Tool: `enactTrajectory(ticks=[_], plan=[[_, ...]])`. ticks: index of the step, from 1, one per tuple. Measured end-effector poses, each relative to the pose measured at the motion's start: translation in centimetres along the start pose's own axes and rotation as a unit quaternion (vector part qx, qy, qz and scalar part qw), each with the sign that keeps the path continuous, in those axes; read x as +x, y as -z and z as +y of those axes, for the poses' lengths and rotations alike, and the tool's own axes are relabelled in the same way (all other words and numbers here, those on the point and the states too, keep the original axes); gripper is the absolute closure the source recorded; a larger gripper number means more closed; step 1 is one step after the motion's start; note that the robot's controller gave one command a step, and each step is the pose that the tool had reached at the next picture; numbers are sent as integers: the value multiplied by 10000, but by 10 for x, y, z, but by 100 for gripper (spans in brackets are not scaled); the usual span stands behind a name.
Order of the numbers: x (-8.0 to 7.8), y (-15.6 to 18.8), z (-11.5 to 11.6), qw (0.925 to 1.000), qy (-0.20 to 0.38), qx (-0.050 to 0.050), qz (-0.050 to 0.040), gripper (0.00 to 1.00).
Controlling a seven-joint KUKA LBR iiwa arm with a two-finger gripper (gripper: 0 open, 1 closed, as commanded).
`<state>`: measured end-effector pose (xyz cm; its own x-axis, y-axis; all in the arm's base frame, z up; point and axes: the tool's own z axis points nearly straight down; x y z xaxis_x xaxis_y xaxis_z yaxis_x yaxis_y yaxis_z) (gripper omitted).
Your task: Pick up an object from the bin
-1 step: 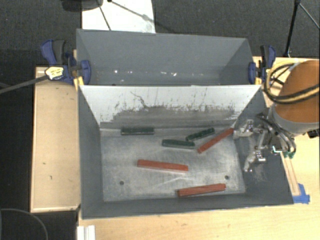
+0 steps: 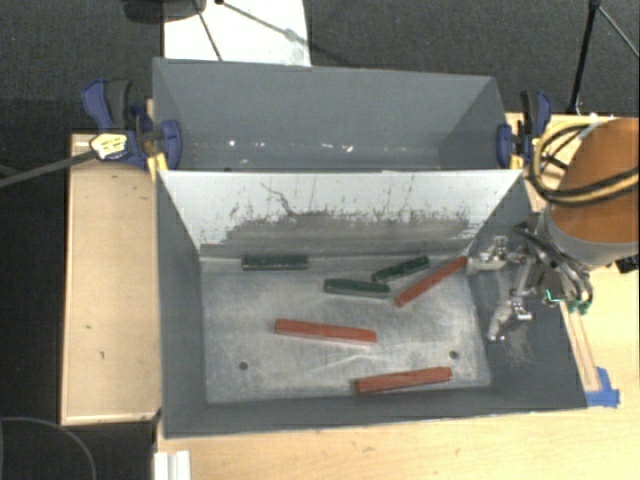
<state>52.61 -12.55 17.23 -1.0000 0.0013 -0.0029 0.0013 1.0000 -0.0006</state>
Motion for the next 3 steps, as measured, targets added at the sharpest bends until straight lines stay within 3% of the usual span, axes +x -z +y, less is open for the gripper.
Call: enactTrajectory(ticks=[1,2,3], plan=[[-45,-94,55,9995,-299,9,-98,100],[-41,-96,56,9996,-275,-2,-11,0],[-44,-95,56,9996,-251,10,-88,100]])
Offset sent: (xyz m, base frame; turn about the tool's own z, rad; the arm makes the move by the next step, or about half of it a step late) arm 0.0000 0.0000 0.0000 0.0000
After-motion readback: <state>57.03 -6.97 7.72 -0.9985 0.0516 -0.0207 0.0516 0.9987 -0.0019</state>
